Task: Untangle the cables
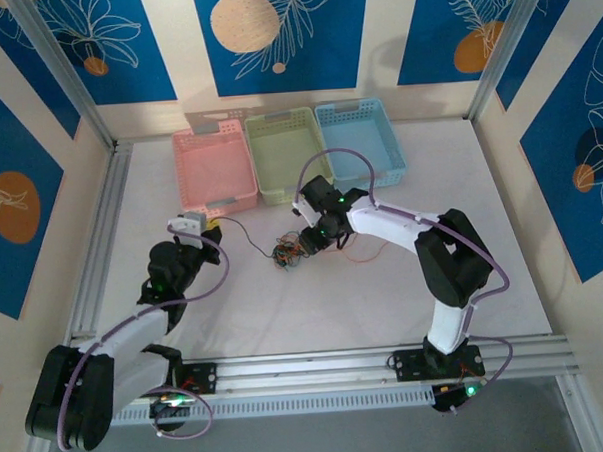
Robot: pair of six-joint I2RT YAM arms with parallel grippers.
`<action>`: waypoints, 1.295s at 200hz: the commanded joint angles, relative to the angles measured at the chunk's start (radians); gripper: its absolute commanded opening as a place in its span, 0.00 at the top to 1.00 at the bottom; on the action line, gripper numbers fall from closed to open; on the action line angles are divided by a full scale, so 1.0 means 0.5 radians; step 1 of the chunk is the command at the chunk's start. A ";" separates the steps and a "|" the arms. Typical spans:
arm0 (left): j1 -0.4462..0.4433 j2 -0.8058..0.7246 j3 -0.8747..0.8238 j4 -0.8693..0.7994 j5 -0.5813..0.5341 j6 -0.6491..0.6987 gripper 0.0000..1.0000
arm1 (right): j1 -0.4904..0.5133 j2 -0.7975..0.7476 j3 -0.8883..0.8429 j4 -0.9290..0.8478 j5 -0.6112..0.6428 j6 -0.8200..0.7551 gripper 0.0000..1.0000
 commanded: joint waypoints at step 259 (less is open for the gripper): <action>-0.035 -0.243 -0.005 -0.254 -0.729 0.025 1.00 | -0.330 -0.480 -0.364 0.336 0.486 0.425 1.00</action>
